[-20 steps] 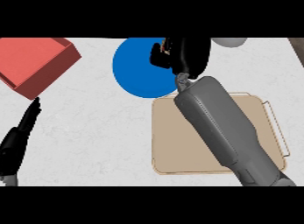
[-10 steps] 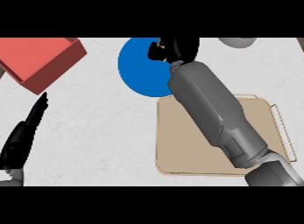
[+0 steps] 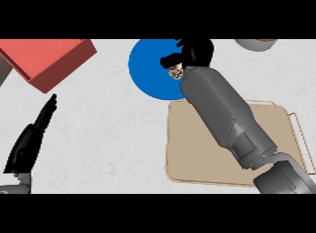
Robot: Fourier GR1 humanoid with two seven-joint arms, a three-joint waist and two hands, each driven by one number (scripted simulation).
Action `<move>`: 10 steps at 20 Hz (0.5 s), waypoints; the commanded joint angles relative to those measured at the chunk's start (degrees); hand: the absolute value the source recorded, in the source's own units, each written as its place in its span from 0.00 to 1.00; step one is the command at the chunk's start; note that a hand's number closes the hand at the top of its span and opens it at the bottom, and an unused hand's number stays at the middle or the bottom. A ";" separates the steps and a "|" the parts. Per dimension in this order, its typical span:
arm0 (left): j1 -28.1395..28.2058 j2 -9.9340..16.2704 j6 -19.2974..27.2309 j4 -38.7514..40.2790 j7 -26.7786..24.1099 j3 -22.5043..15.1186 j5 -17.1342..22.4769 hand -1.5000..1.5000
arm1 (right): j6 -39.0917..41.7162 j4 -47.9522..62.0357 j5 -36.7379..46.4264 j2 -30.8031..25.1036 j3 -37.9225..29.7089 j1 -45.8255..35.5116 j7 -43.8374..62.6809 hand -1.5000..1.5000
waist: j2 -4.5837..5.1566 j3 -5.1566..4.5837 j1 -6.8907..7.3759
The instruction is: Pick the cupcake from the tray and place it in the plate
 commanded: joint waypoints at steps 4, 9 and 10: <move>-1.98 0.40 -0.48 -0.13 1.29 0.44 0.15 0.50 | -11.48 3.07 -4.72 0.01 -1.31 0.69 -7.14 0.00 | 0.21 0.06 0.55; 0.18 -0.43 0.66 1.52 -0.89 1.06 0.03 0.50 | -21.89 -1.40 -9.46 0.01 -4.36 1.76 -12.13 0.00 | -0.31 0.06 -0.84; 0.65 1.32 -1.15 1.08 -1.01 2.07 1.15 0.50 | -23.86 -1.01 -9.08 0.00 -5.51 2.06 -13.12 0.00 | -0.46 0.06 -1.55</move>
